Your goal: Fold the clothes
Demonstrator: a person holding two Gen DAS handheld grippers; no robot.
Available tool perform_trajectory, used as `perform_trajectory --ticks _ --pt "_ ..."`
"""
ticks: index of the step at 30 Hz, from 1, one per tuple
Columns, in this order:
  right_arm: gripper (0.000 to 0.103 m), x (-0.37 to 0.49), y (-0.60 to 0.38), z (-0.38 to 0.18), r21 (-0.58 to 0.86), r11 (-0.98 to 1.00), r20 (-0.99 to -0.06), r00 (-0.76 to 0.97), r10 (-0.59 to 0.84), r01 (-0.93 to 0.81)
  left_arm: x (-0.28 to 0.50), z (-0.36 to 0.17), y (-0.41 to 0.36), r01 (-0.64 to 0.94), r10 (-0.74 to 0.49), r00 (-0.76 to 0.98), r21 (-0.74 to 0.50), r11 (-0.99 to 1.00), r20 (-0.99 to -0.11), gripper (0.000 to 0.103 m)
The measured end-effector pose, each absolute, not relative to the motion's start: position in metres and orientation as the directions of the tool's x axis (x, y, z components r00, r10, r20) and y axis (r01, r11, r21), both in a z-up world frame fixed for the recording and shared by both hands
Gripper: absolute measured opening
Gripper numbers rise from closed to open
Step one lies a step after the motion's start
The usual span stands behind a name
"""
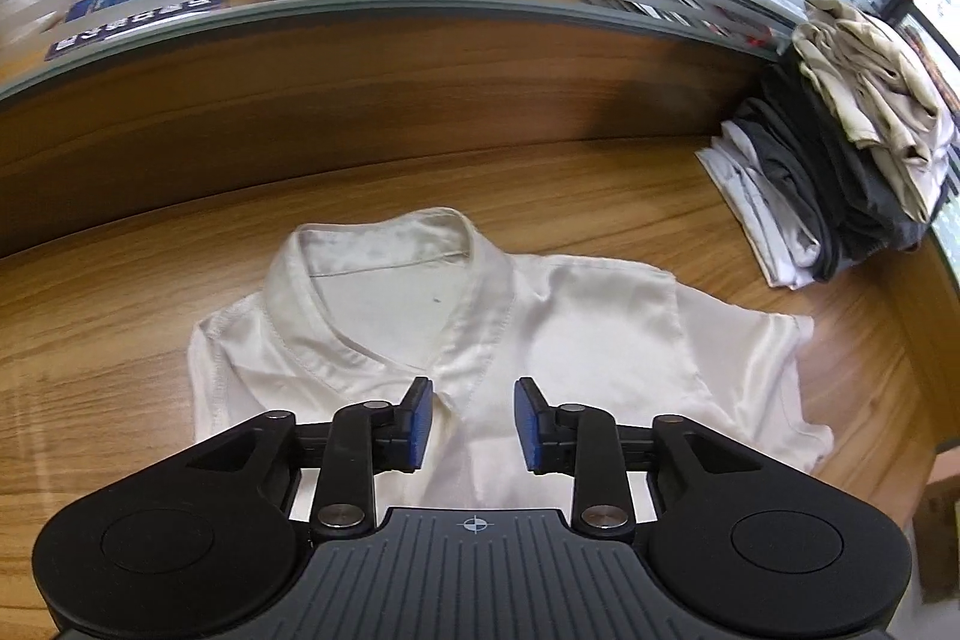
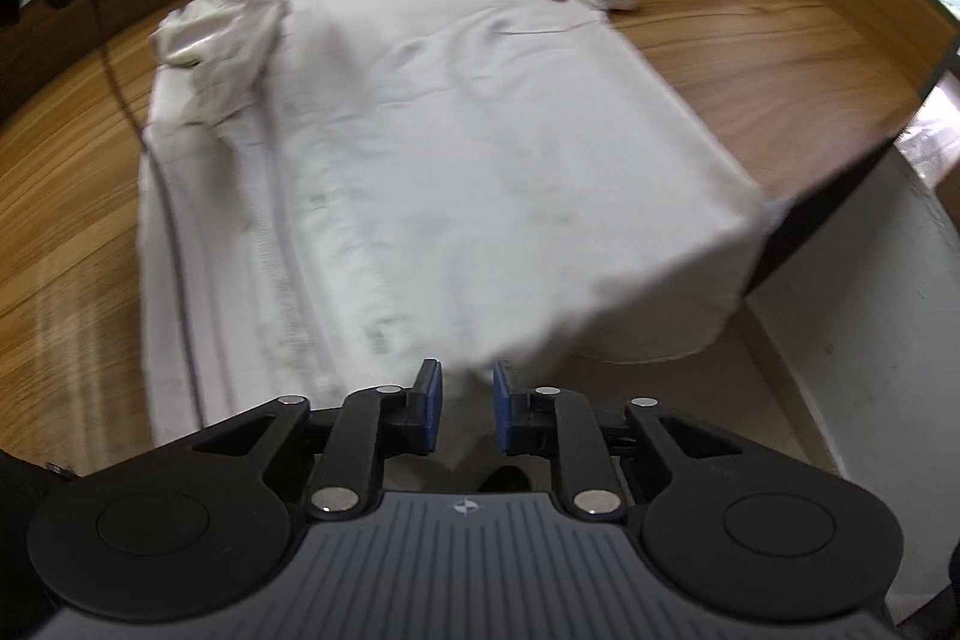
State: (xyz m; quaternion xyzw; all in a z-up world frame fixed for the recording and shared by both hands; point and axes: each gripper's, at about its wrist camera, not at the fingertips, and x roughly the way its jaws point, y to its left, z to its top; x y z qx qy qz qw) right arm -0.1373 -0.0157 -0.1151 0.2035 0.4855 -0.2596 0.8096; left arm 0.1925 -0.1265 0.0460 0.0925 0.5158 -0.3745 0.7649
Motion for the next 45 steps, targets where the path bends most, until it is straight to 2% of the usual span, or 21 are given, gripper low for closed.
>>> perform_trajectory --ticks 2,4,7,9,13,18,23,26,30,38,41,42,44,45 --pt "0.024 -0.149 -0.032 -0.114 0.075 0.776 -0.891 0.391 -0.230 0.626 0.185 0.048 -0.134 0.685 -0.485 0.169 -0.251 0.684 -0.858 0.038" --pt "0.026 -0.161 -0.050 -0.115 0.071 0.776 -0.891 0.389 -0.233 0.627 0.174 0.051 -0.145 0.710 -0.497 0.138 -0.264 0.653 -0.856 0.045" --pt "0.035 -0.180 -0.082 -0.117 0.078 0.789 -0.888 0.402 -0.223 0.609 0.157 0.056 -0.162 0.739 -0.502 0.114 -0.265 0.619 -0.857 0.046" --pt "0.035 -0.193 -0.105 -0.119 0.088 0.800 -0.883 0.418 -0.213 0.593 0.145 0.058 -0.175 0.750 -0.497 0.100 -0.263 0.607 -0.862 0.047" --pt "0.035 -0.216 -0.160 -0.127 0.149 0.787 -0.861 0.470 -0.195 0.599 0.124 0.060 -0.202 0.764 -0.493 0.075 -0.268 0.587 -0.867 0.056" --pt "0.035 -0.230 -0.208 -0.147 0.180 0.822 -0.842 0.517 -0.155 0.540 0.100 0.053 -0.245 0.779 -0.471 0.052 -0.259 0.571 -0.881 0.057" --pt "0.035 -0.228 -0.236 -0.176 0.231 0.872 -0.843 0.536 -0.042 0.431 0.078 0.043 -0.297 0.798 -0.485 0.031 -0.271 0.539 -0.874 0.062" --pt "0.044 -0.224 -0.245 -0.189 0.248 0.890 -0.837 0.547 -0.001 0.382 0.066 0.034 -0.331 0.818 -0.471 0.033 -0.247 0.520 -0.882 0.062" --pt "0.048 -0.220 -0.257 -0.203 0.298 0.895 -0.816 0.576 0.058 0.331 0.051 0.019 -0.370 0.845 -0.445 0.041 -0.206 0.494 -0.895 0.063" --pt "0.046 -0.209 -0.266 -0.221 0.353 0.890 -0.792 0.599 0.119 0.290 0.038 -0.016 -0.429 0.869 -0.393 0.080 -0.129 0.477 -0.916 0.065" --pt "0.024 -0.208 -0.265 -0.222 0.376 0.881 -0.786 0.602 0.139 0.288 0.039 -0.029 -0.440 0.865 -0.364 0.114 -0.088 0.494 -0.924 0.064" --pt "0.017 -0.208 -0.264 -0.221 0.380 0.878 -0.786 0.602 0.140 0.292 0.039 -0.031 -0.442 0.863 -0.364 0.124 -0.081 0.499 -0.923 0.062" --pt "0.011 -0.210 -0.261 -0.219 0.387 0.872 -0.786 0.602 0.141 0.301 0.040 -0.034 -0.443 0.862 -0.366 0.145 -0.064 0.503 -0.919 0.030" --pt "0.008 -0.211 -0.259 -0.217 0.384 0.872 -0.786 0.604 0.134 0.305 0.042 -0.035 -0.443 0.864 -0.368 0.143 -0.065 0.499 -0.919 0.006"
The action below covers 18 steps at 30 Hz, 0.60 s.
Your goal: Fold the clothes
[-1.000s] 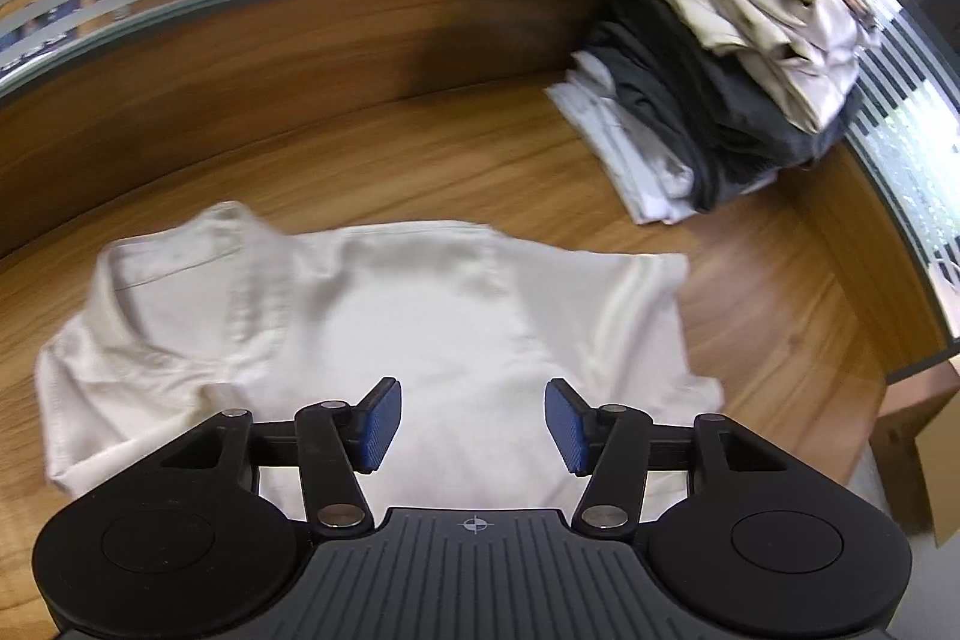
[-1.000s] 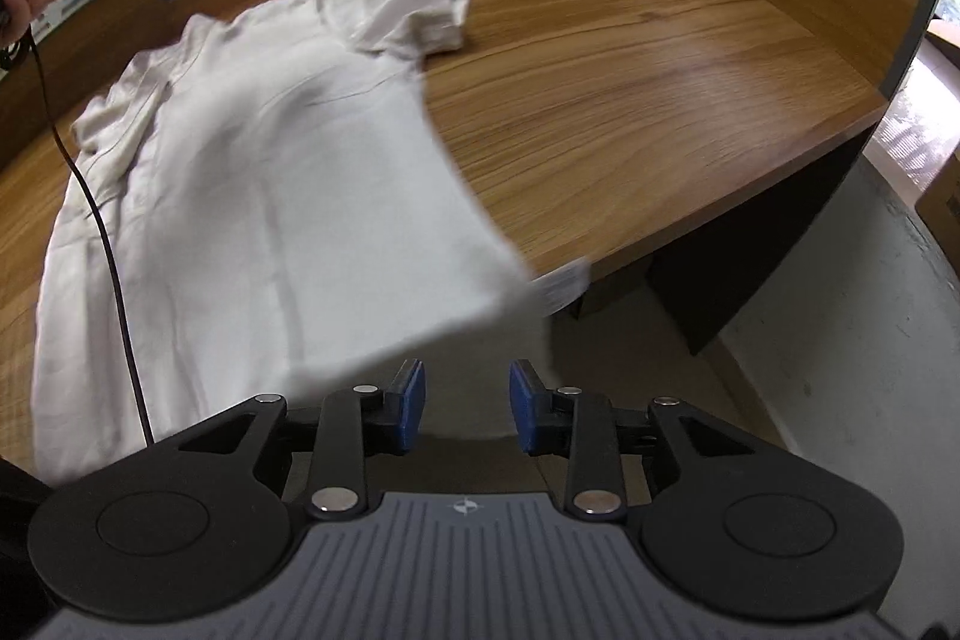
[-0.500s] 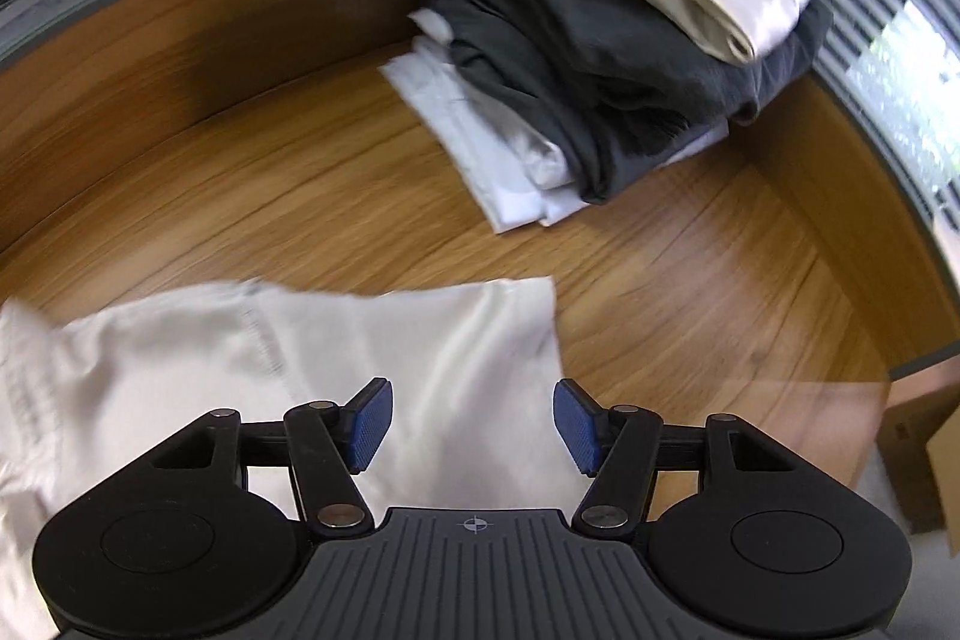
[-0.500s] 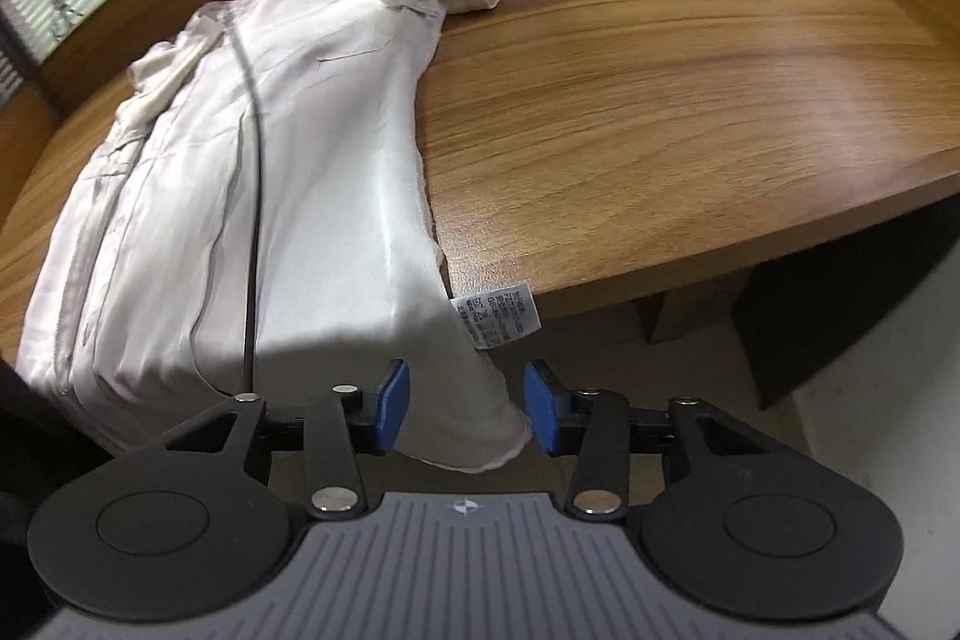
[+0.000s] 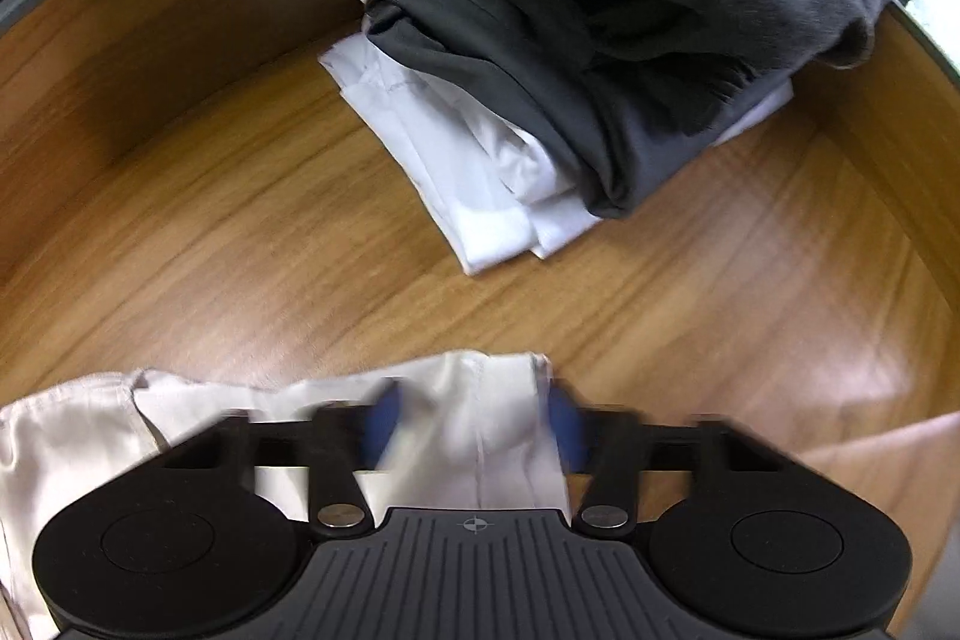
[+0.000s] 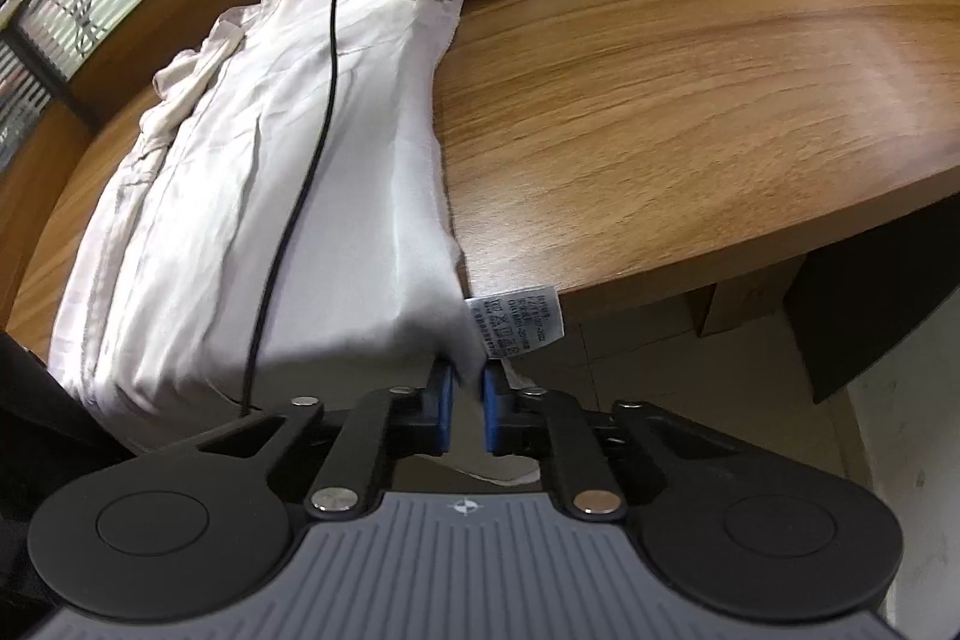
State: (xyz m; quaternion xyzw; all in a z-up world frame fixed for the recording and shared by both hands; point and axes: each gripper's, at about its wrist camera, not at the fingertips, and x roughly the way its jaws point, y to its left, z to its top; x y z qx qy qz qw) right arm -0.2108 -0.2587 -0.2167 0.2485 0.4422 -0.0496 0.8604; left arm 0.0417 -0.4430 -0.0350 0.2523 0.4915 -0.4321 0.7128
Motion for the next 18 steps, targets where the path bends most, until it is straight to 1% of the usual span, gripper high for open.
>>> perform_trajectory --ticks 2,5,8,11,18 --pt "0.003 -0.213 -0.254 -0.210 0.378 0.871 -0.783 0.610 0.120 0.314 0.047 -0.030 -0.437 0.863 -0.399 0.128 -0.096 0.497 -0.908 0.005" --pt "0.001 -0.217 -0.245 -0.195 0.370 0.866 -0.779 0.621 0.091 0.336 0.056 -0.011 -0.422 0.861 -0.455 0.128 -0.129 0.493 -0.881 0.004" --pt "0.001 -0.218 -0.234 -0.178 0.354 0.863 -0.779 0.625 0.058 0.360 0.072 0.012 -0.404 0.847 -0.487 0.118 -0.168 0.505 -0.865 0.004" --pt "0.001 -0.213 -0.214 -0.159 0.328 0.866 -0.787 0.616 0.029 0.378 0.096 0.036 -0.378 0.818 -0.523 0.093 -0.235 0.526 -0.847 0.004" --pt "0.001 -0.197 -0.149 -0.128 0.239 0.878 -0.840 0.541 -0.027 0.415 0.146 0.069 -0.292 0.735 -0.576 0.035 -0.370 0.569 -0.817 0.004"
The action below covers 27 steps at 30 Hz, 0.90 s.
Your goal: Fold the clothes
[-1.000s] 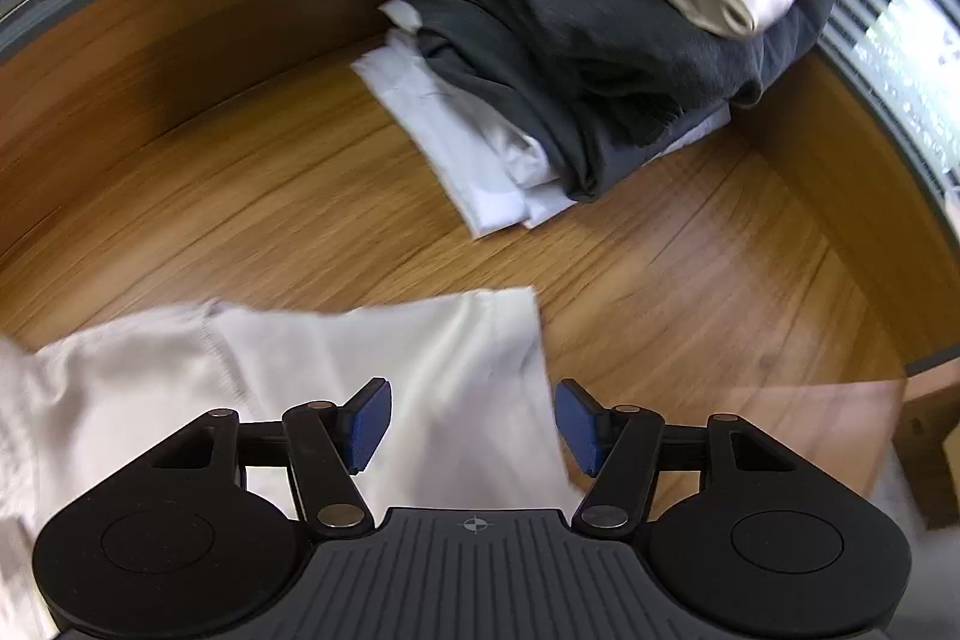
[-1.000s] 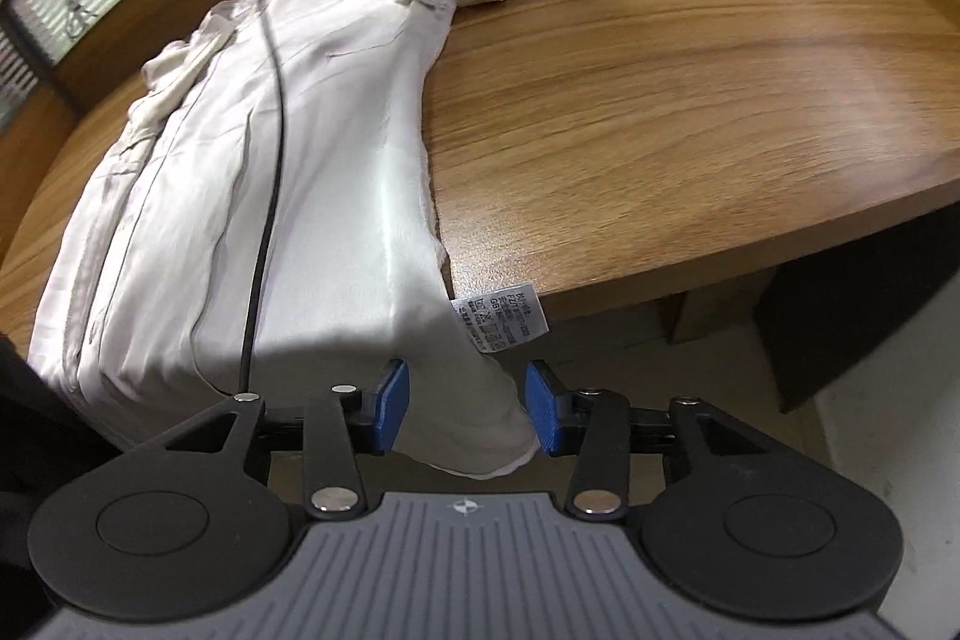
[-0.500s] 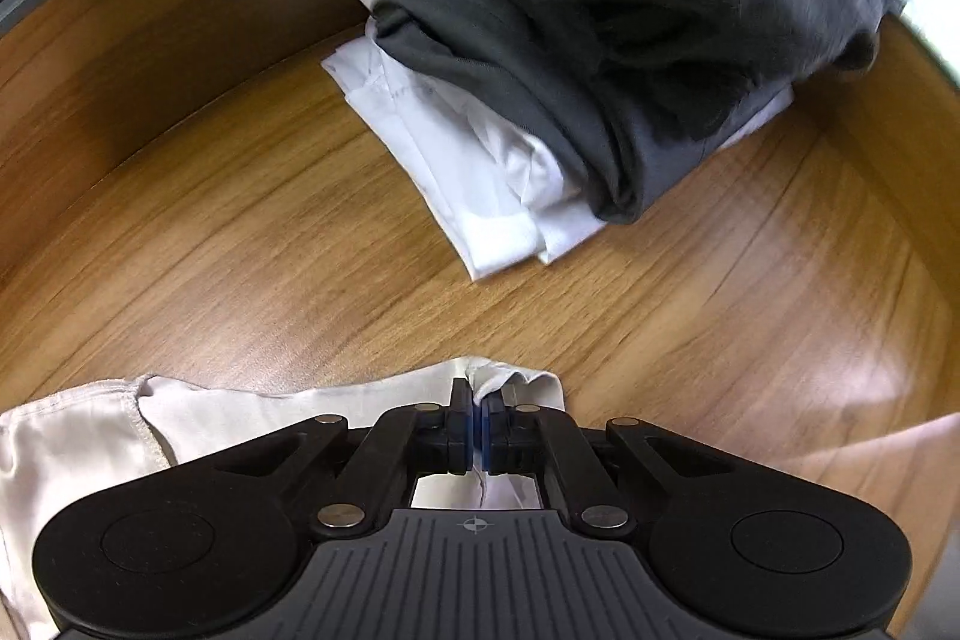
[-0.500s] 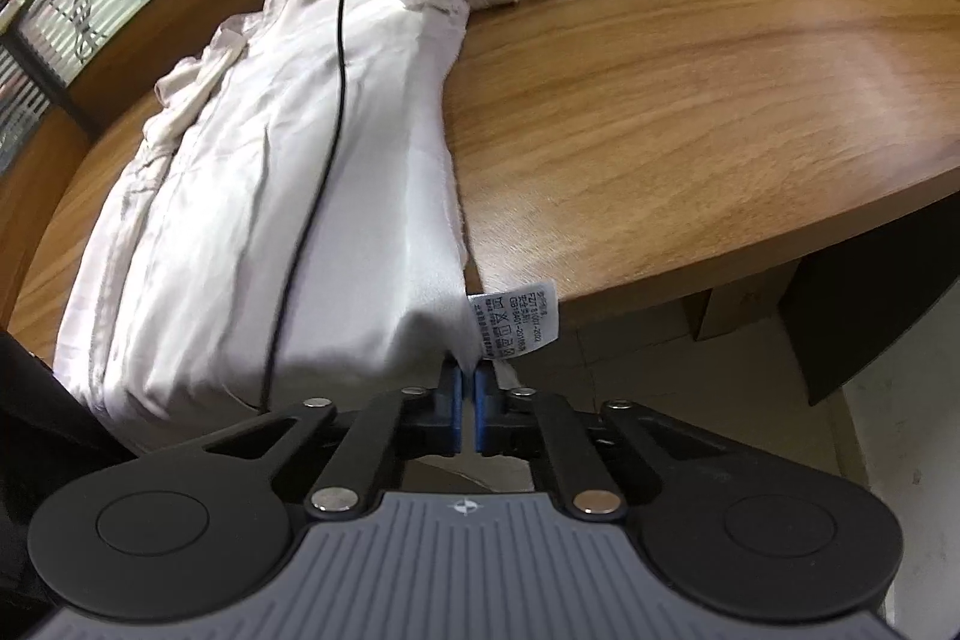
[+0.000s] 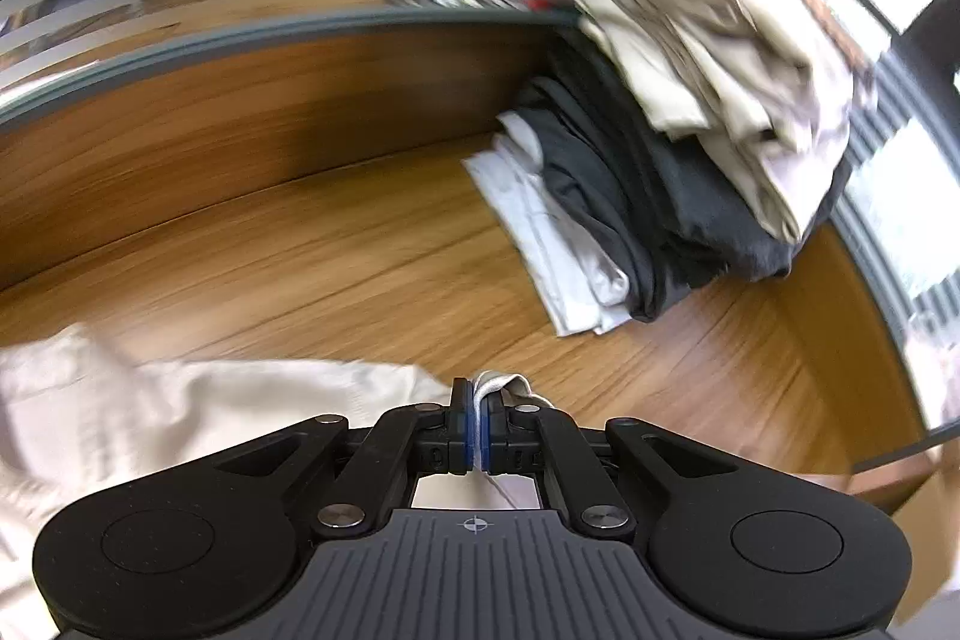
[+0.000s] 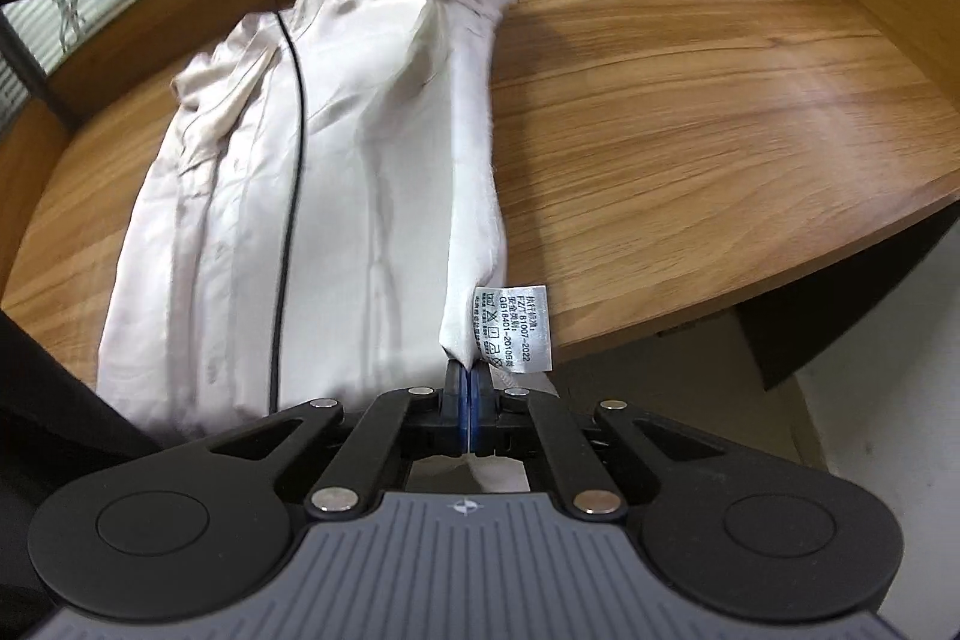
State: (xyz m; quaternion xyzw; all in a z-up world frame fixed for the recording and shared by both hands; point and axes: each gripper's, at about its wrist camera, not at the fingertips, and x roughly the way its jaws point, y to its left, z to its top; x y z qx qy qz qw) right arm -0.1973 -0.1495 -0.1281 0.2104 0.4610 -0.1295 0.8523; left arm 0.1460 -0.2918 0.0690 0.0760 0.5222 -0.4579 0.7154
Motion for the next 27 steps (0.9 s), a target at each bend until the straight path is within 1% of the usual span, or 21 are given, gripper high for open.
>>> perform_trajectory --ticks 3,6,13,20,23,24,26,27 --pt "0.001 -0.190 -0.119 -0.119 0.225 0.879 -0.845 0.534 -0.039 0.421 0.164 0.071 -0.255 0.711 -0.585 0.029 -0.395 0.582 -0.811 0.004" --pt "0.001 -0.180 -0.087 -0.113 0.212 0.882 -0.848 0.529 -0.048 0.421 0.184 0.069 -0.222 0.707 -0.577 0.036 -0.387 0.592 -0.816 0.004" --pt "0.001 -0.151 -0.021 -0.128 0.195 0.882 -0.868 0.495 -0.048 0.429 0.220 0.041 -0.157 0.669 -0.526 0.050 -0.362 0.649 -0.849 0.004" --pt "0.001 -0.139 0.011 -0.139 0.083 0.884 -0.893 0.429 -0.139 0.459 0.236 0.024 -0.115 0.617 -0.520 0.042 -0.387 0.685 -0.853 0.005" --pt "0.002 -0.139 0.016 -0.145 0.063 0.885 -0.900 0.409 -0.150 0.461 0.236 0.016 -0.106 0.626 -0.502 0.050 -0.365 0.690 -0.864 0.005" --pt "0.005 -0.138 0.018 -0.149 0.055 0.887 -0.905 0.399 -0.150 0.459 0.236 0.014 -0.103 0.629 -0.489 0.058 -0.349 0.695 -0.870 0.007" --pt "0.005 -0.138 0.021 -0.153 0.088 0.890 -0.912 0.395 -0.109 0.448 0.235 0.009 -0.098 0.635 -0.477 0.067 -0.332 0.698 -0.876 0.007" --pt "0.005 -0.138 0.023 -0.154 0.106 0.890 -0.915 0.395 -0.088 0.444 0.235 0.008 -0.095 0.633 -0.478 0.067 -0.333 0.699 -0.876 0.013"
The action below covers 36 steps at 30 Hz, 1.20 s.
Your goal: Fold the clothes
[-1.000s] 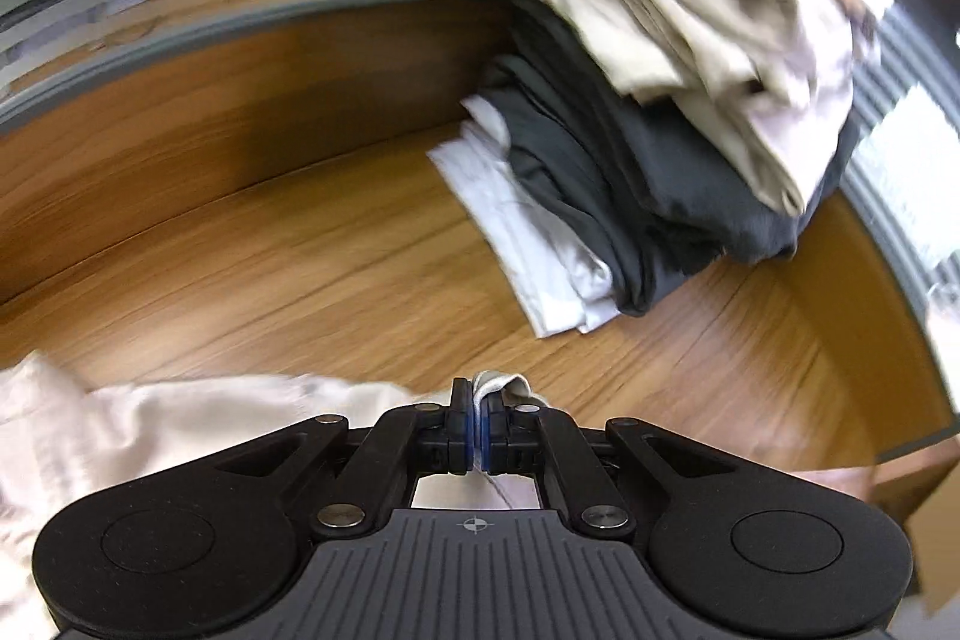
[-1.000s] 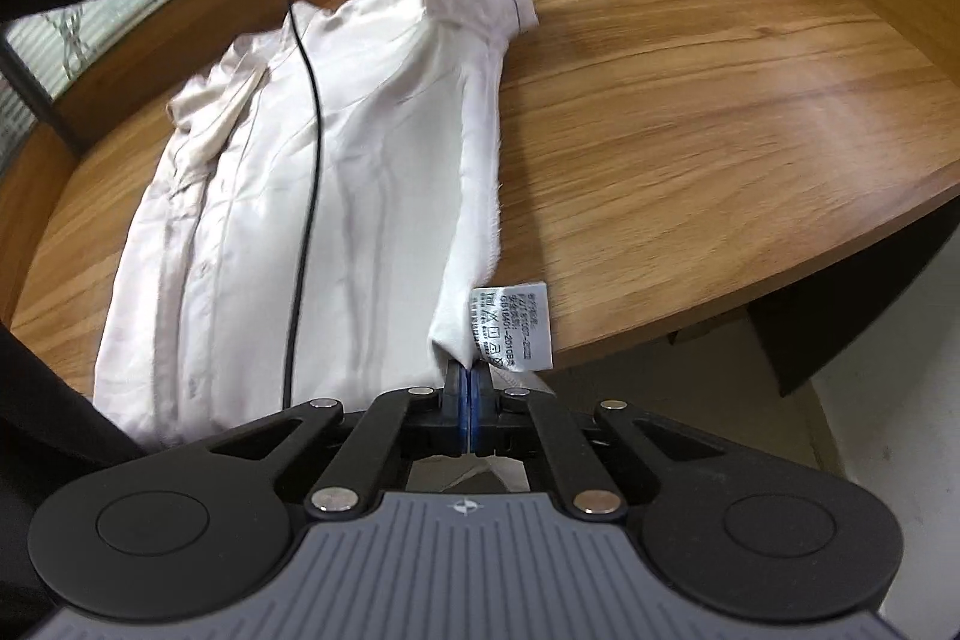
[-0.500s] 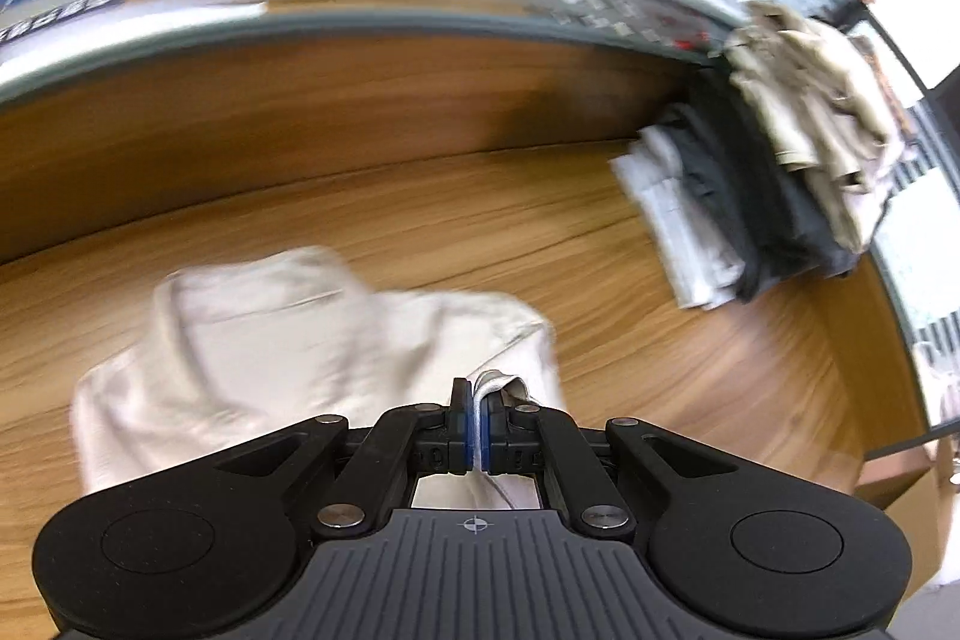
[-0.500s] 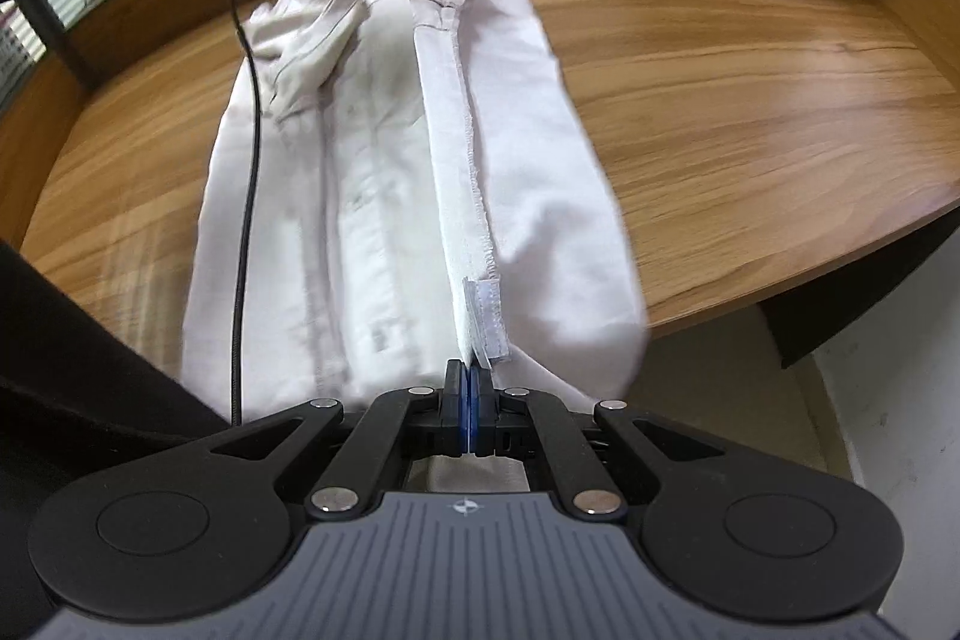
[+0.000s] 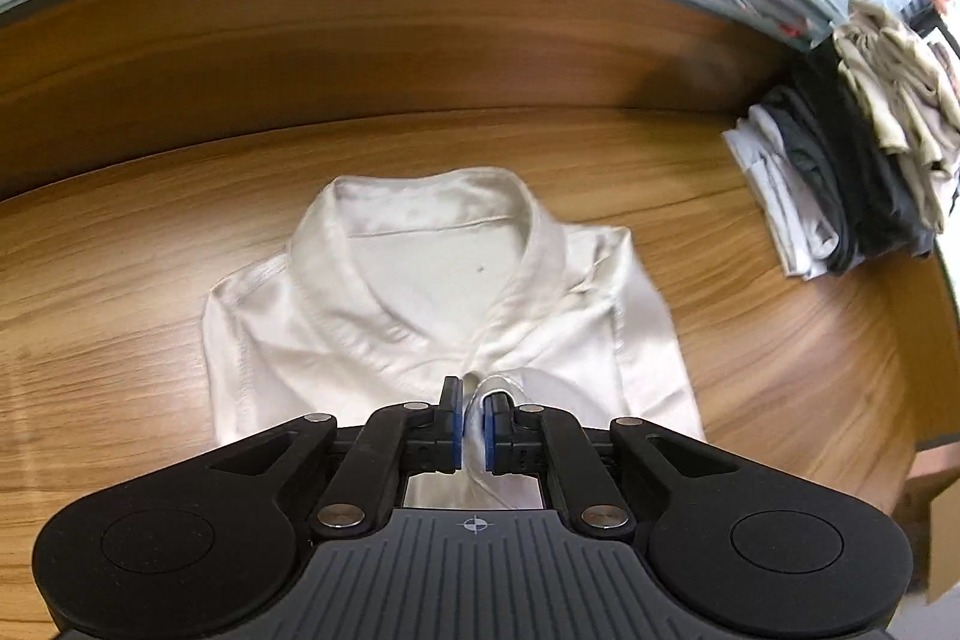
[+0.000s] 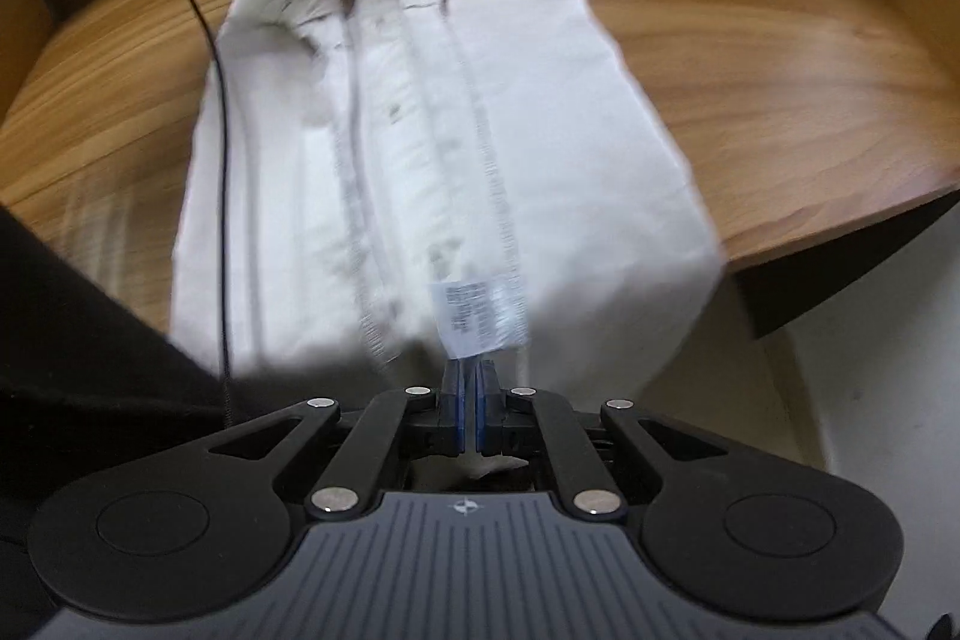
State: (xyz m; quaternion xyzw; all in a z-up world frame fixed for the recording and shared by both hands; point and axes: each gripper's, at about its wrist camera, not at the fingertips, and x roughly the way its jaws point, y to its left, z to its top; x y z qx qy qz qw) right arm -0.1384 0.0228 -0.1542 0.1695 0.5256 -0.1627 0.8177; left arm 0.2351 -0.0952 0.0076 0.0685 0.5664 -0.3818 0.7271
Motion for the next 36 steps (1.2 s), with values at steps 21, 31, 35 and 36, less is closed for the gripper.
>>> perform_trajectory --ticks 21,31,35,36 --pt "0.027 -0.076 -0.072 -0.078 0.106 0.972 -0.866 0.500 -0.012 0.208 0.171 0.045 -0.002 0.579 -0.537 0.112 -0.385 0.719 -0.836 0.041" --pt "0.034 0.025 -0.126 -0.089 0.138 0.984 -0.852 0.492 0.177 -0.115 0.099 0.028 0.031 0.463 -0.451 0.170 -0.333 0.822 -0.876 0.050" --pt "0.036 0.058 -0.128 -0.099 0.139 0.971 -0.853 0.474 0.218 -0.195 0.072 0.020 0.035 0.385 -0.399 0.189 -0.307 0.871 -0.897 0.051" --pt "0.040 0.065 -0.128 -0.101 0.139 0.967 -0.853 0.469 0.227 -0.215 0.067 0.018 0.036 0.365 -0.393 0.192 -0.307 0.879 -0.899 0.051"
